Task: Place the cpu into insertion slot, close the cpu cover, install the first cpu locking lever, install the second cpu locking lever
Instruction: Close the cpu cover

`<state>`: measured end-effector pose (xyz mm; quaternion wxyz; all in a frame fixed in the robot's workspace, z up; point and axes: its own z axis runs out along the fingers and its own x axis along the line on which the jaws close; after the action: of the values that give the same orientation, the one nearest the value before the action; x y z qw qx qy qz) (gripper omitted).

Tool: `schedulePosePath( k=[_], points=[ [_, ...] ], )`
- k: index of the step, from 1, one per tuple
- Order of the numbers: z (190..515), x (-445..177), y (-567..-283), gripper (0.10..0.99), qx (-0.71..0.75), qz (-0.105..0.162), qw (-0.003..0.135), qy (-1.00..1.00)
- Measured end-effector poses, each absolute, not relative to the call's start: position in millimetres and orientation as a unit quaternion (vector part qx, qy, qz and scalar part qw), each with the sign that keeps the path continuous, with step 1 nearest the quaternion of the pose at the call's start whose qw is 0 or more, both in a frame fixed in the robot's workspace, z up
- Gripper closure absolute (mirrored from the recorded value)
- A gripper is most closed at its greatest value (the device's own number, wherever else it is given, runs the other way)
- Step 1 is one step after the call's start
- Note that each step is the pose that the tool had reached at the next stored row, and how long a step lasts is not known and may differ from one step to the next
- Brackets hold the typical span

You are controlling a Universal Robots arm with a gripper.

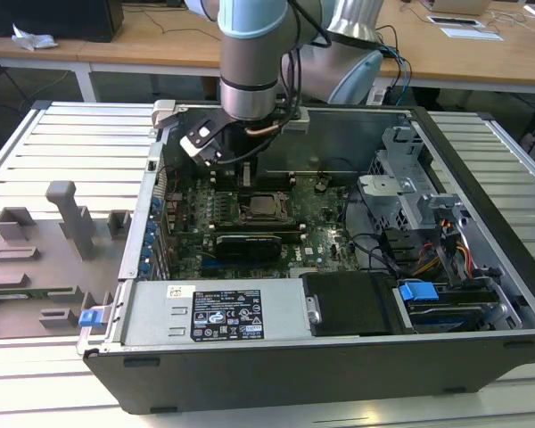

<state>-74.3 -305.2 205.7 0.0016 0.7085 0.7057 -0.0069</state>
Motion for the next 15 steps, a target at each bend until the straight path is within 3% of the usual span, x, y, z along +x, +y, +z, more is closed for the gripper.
schedulePosePath(
  k=[8, 15],
  points=[
    [214.1, -27.9, -305.3, 0.980, 0.708, -0.018, -0.012, 0.706],
    [226.3, -26.4, -305.2, 0.980, 0.708, -0.019, -0.012, 0.706]
  ],
)
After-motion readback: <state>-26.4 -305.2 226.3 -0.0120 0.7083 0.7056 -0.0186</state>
